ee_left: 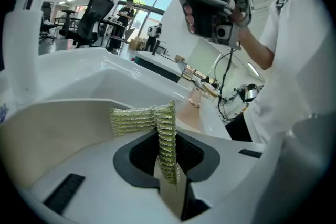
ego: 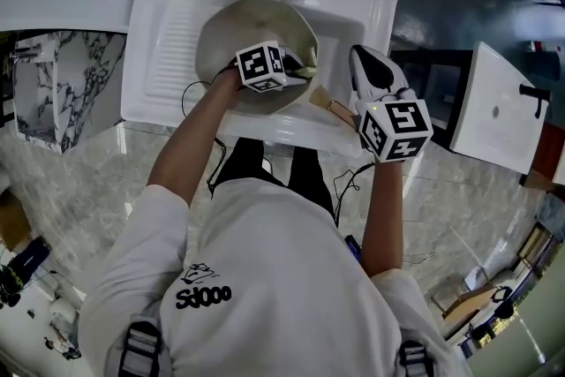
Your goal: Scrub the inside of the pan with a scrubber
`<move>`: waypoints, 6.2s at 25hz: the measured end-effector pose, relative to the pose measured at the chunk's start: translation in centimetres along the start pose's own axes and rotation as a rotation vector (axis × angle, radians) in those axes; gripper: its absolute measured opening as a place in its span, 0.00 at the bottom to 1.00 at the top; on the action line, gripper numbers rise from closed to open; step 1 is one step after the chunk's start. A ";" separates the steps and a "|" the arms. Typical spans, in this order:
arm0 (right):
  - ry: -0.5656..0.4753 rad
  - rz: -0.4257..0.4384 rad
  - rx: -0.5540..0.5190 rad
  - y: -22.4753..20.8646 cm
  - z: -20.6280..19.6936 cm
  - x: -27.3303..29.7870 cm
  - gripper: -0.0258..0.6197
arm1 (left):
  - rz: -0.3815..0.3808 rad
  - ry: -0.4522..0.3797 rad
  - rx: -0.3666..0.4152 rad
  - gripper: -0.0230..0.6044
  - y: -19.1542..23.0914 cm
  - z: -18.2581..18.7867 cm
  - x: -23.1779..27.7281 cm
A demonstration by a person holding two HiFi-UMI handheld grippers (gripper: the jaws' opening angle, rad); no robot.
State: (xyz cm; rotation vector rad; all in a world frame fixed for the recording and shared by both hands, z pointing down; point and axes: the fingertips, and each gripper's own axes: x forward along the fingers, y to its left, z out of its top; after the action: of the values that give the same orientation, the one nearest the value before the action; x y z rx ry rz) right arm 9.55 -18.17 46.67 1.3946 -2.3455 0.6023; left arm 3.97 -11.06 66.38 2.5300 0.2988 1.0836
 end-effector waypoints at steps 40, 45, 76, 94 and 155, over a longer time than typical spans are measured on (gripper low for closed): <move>0.029 0.031 0.002 2.0 -1.4 0.2 0.05 | -0.109 0.472 0.081 0.15 -2.3 -8.7 -0.2; 0.042 0.025 0.011 1.5 -1.9 0.2 0.05 | 0.007 0.412 0.049 0.15 0.5 -6.5 0.2; 0.053 0.033 0.027 0.7 -1.3 1.7 0.05 | 0.715 0.437 0.098 0.15 14.5 -3.8 -8.7; 0.074 0.051 0.029 2.3 -2.3 1.0 0.05 | 0.525 0.611 0.082 0.15 12.7 -9.2 -5.8; 0.065 0.106 0.021 6.7 -1.8 1.7 0.05 | 0.010 0.934 -0.074 0.14 2.4 -17.1 -7.5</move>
State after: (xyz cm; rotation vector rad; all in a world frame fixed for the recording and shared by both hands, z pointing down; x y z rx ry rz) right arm 3.04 -15.61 47.84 1.2459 -2.3800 0.6928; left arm -13.56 -11.40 73.36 1.7888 0.4600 2.1634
